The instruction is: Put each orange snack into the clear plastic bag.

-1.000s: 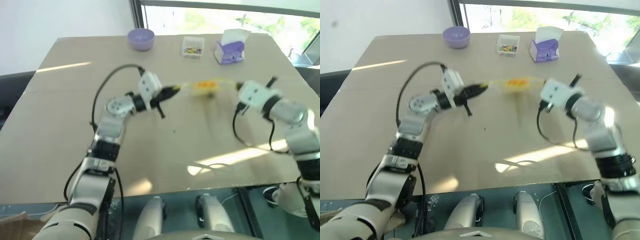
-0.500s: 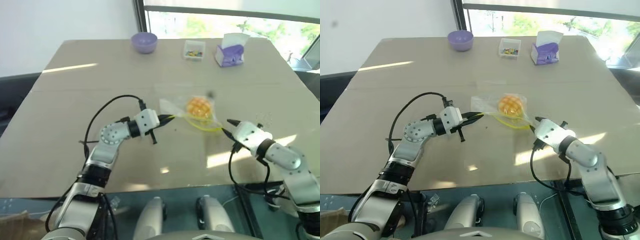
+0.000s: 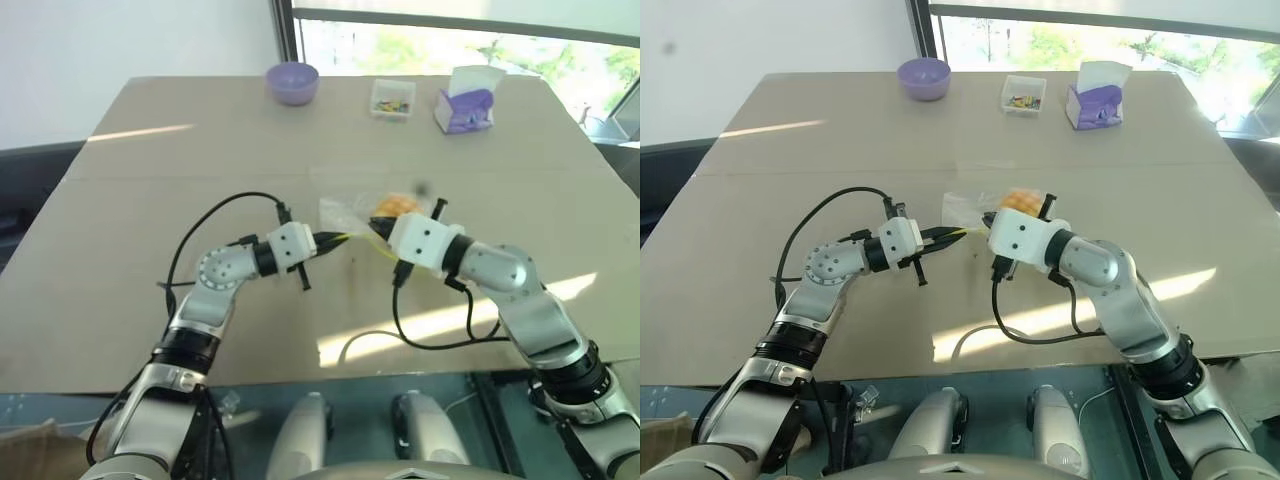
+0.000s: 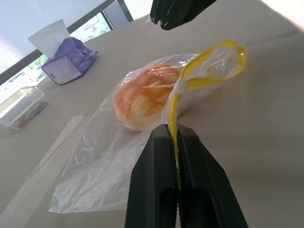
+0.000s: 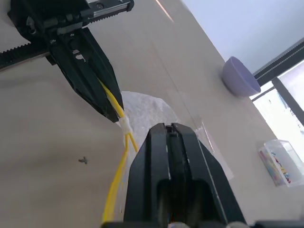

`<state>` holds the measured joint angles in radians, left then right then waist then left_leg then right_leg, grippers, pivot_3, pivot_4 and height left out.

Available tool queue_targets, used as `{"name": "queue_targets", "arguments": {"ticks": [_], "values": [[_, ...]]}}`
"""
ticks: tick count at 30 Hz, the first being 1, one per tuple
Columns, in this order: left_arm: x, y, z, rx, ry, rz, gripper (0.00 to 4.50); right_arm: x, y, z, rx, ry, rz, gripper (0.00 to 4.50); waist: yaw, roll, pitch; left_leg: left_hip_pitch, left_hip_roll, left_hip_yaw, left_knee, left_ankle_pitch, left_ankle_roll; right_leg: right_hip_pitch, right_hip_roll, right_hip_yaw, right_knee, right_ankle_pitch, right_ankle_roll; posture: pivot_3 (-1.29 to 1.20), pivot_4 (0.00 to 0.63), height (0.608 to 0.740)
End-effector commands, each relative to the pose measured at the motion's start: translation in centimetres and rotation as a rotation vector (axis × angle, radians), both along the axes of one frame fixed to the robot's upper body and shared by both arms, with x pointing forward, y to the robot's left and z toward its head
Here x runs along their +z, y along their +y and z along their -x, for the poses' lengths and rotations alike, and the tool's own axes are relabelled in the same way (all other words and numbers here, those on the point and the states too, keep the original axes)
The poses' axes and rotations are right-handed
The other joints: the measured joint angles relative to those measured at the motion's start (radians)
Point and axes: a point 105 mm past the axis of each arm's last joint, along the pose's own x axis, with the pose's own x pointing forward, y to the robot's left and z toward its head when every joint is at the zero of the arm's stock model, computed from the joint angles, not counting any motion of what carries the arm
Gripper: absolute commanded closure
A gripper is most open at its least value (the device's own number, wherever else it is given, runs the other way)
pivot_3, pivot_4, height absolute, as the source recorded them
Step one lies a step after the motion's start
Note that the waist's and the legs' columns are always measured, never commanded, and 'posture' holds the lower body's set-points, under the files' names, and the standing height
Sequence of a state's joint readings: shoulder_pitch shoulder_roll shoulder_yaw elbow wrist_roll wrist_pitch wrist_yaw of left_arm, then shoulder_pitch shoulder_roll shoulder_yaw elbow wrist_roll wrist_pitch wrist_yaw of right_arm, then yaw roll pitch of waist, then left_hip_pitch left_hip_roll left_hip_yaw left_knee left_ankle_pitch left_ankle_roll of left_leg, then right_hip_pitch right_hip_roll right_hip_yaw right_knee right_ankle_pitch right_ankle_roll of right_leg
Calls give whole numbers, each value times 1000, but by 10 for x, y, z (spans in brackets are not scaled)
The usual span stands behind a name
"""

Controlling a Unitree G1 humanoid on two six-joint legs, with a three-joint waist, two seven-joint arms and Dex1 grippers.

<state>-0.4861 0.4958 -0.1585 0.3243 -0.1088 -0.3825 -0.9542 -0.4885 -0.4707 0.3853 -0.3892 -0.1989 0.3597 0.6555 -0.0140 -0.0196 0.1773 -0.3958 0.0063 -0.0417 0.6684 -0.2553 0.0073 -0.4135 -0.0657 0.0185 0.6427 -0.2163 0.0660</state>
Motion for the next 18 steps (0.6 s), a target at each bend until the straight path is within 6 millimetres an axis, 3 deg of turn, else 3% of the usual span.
{"name": "queue_targets", "arguments": {"ticks": [1,3,6,12,14,16,18], "values": [[17,-1,0,-6,-43,30,4500,9,8,3,40,-48,7,4215,0,0,0,0,0,0,0,0,0,0,0,0,0,0,0,0,150,740],[18,-1,0,-5,-43,32,4500,8,10,3,46,-51,11,3678,0,0,0,0,0,0,0,0,0,0,0,0,0,0,0,0,150,740],[20,-2,-1,-2,-41,36,4500,7,11,3,44,-66,19,2367,0,0,0,0,0,0,0,0,0,0,0,0,0,0,0,0,150,740],[25,-6,-1,-5,-44,42,4500,-2,13,2,59,-55,42,2367,0,0,0,0,0,0,0,0,0,0,0,0,0,0,0,0,150,740],[29,-8,0,-10,-46,46,4500,-5,14,0,57,-54,46,2877,0,0,0,0,0,0,0,0,0,0,0,0,0,0,0,0,150,740],[32,-9,1,-11,-47,50,4500,-8,14,-1,54,-57,55,3669,0,0,0,0,0,0,0,0,0,0,0,0,0,0,0,0,150,740],[35,-10,2,-11,-47,52,4500,-9,14,-2,55,-64,63,3862,0,0,0,0,0,0,0,0,0,0,0,0,0,0,0,0,150,740]]}}
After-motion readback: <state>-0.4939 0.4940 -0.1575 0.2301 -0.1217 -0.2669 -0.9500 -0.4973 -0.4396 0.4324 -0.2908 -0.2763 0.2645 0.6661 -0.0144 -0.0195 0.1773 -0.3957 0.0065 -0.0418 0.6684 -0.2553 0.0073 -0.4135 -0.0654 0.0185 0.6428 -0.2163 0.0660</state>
